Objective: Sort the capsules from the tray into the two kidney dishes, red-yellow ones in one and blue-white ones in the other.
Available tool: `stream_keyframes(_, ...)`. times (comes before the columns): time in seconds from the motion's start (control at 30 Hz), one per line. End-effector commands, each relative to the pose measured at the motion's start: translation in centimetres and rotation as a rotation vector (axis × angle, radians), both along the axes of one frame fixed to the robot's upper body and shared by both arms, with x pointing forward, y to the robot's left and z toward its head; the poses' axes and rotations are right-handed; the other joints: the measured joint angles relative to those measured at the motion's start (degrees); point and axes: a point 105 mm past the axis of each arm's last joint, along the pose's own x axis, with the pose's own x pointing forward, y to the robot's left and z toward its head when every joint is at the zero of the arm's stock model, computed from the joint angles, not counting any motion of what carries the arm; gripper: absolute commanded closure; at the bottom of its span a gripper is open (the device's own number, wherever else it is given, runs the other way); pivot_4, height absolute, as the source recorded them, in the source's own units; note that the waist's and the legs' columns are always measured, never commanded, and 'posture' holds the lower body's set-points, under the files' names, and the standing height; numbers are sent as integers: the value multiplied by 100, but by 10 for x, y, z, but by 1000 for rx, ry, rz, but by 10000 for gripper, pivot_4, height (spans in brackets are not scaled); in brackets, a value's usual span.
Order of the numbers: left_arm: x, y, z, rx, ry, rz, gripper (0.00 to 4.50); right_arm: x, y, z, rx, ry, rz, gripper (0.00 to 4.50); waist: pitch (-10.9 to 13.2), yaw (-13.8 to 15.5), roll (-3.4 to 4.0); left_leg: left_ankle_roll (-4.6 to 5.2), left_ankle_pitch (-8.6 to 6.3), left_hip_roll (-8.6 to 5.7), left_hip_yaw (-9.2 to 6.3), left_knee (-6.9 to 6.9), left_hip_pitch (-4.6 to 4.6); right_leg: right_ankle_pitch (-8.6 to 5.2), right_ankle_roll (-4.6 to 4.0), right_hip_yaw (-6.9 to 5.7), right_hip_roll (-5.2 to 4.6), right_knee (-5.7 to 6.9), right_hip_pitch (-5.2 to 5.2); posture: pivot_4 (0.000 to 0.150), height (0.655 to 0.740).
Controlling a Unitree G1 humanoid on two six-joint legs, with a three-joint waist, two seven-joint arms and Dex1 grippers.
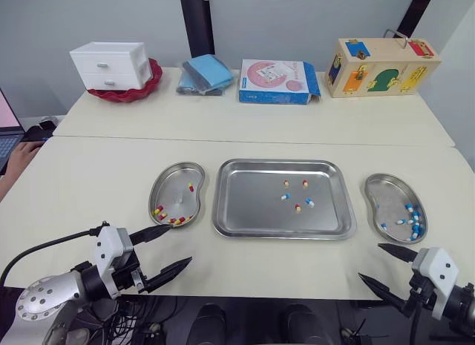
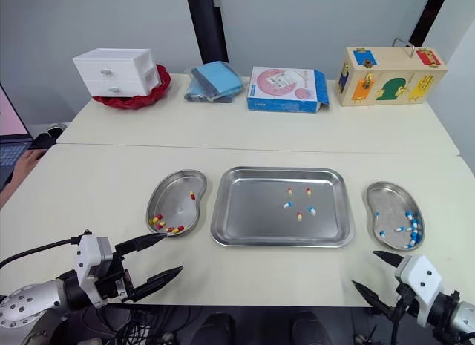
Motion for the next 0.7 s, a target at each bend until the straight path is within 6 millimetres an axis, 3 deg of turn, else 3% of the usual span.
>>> stream_keyframes(0.03,-1,-7,7,-24,-21,-18,0,2,5,9,-9,-33,20,368,0,-1,0,0,0,0,0,0,0,0,0,0,0,0,0,1500,7400)
stream_keyframes(0.6,-3,-40,21,-8,-23,-109,0,23,33,22,56,-181,71,368,0,-2,0,0,0,0,-1,1,1,0,0,0,0,0,2,1500,7400)
stream_keyframes(0.7,6,-60,30,-2,-28,-150,0,21,36,18,63,-160,79,368,3,42,4,0,0,0,-4,1,1,0,0,-3,0,0,4,1500,7400)
